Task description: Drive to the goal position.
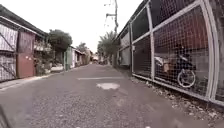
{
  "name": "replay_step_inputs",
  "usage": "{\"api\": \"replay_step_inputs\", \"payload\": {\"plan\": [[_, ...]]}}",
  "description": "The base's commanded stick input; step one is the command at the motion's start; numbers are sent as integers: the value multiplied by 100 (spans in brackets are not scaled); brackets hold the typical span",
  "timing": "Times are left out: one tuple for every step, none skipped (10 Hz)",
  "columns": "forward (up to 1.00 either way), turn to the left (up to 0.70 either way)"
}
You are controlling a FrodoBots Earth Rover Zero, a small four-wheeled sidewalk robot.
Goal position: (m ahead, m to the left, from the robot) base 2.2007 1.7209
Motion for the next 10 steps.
{"api": "replay_step_inputs", "payload": {"plan": [[70, 0], [70, 0], [70, 0], [70, 0], [70, 0], [70, 0], [70, 0], [70, 0], [70, 0], [70, 0]]}}
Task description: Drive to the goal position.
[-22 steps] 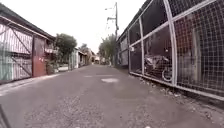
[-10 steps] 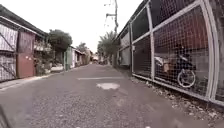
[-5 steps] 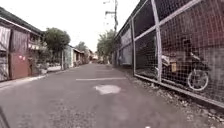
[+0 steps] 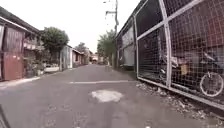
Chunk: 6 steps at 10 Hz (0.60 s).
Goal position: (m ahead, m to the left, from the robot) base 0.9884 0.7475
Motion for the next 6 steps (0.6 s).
{"api": "replay_step_inputs", "payload": {"plan": [[70, 20], [70, 35], [70, 35], [55, 17], [36, 0], [7, 0]]}}
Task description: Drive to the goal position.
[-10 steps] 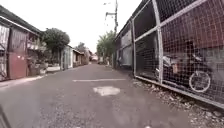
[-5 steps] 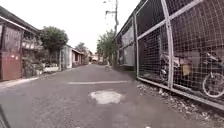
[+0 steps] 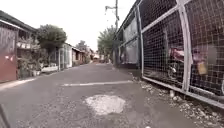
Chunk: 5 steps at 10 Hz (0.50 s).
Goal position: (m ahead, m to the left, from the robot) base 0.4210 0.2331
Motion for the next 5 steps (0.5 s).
{"api": "replay_step_inputs", "payload": {"plan": [[0, 0], [0, 0], [0, 0], [0, 0], [0, 0]]}}
